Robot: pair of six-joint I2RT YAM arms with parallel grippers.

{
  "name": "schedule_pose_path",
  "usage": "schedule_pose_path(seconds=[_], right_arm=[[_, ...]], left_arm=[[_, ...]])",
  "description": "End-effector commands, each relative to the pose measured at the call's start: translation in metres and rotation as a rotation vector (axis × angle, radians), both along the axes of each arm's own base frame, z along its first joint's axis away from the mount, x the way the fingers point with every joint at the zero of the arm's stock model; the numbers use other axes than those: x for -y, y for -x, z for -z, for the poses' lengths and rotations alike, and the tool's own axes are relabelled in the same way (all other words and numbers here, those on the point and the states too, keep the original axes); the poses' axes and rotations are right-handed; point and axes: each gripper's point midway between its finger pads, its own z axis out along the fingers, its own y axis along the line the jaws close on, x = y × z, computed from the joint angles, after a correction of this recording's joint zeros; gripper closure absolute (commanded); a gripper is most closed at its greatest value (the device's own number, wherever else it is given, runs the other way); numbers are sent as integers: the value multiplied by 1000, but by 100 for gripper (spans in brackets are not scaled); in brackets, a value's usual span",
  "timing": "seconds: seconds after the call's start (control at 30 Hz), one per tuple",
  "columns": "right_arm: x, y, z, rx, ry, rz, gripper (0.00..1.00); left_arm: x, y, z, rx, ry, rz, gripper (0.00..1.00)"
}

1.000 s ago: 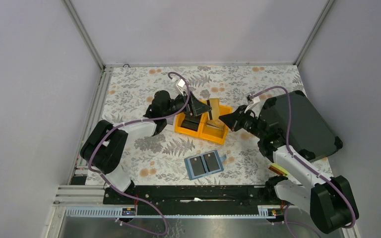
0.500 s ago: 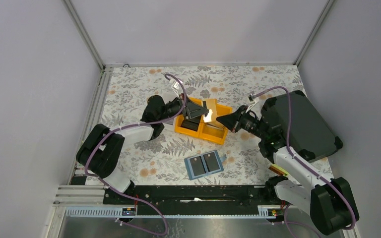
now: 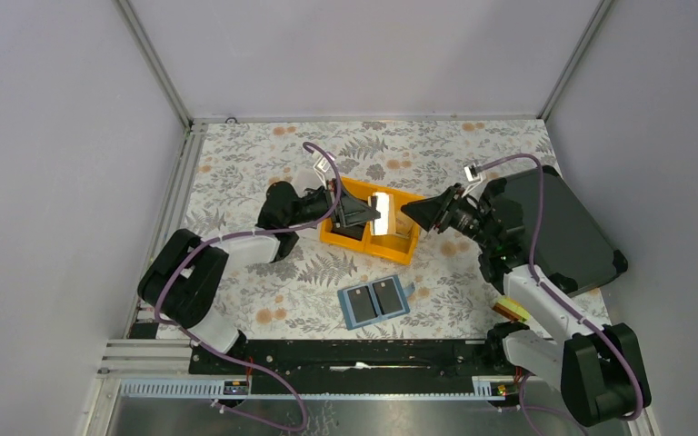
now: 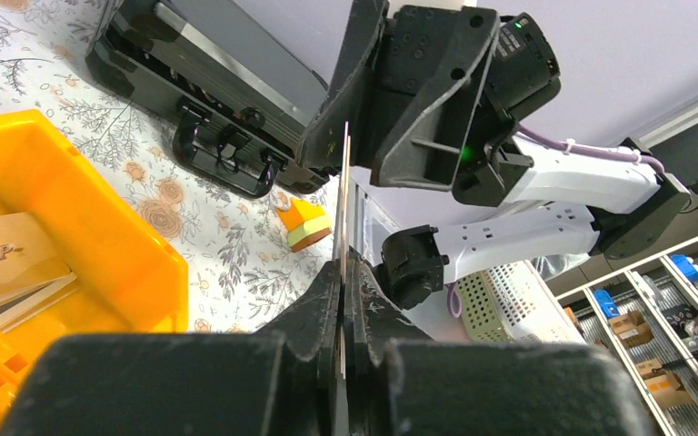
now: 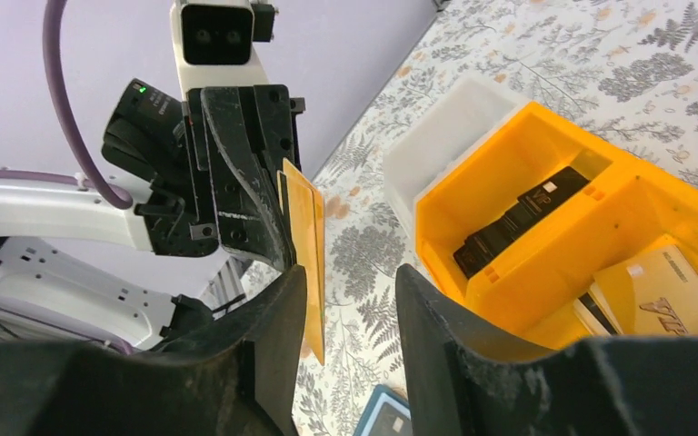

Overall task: Put the credit cards into the card holder
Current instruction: Pick up the credit card from the storage box.

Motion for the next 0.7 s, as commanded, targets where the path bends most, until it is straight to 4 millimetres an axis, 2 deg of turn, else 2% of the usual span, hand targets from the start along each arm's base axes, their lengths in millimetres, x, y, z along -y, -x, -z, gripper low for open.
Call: schedule_pose_path(seconds=[0.0,0.1,0.23,0.37,0.67], right_arm=[[-7,4,-44,94,-105,-88,55],[-12,7,-51,93,-140,-143,61],[-15,12,-56,102,-150,-190,62],[-16,12,-53,86,-135,-197,64],[-19,5,-49,77,-130,-206,73]], left_arm=[[-5,16,-29,127,60,53,100],[-4,18,-28,124,57,64,100],[-2,17,-26,119,54,62,100],[-1,17,-25,118,50,63,100],[4,18,-21,124,20,69,100]])
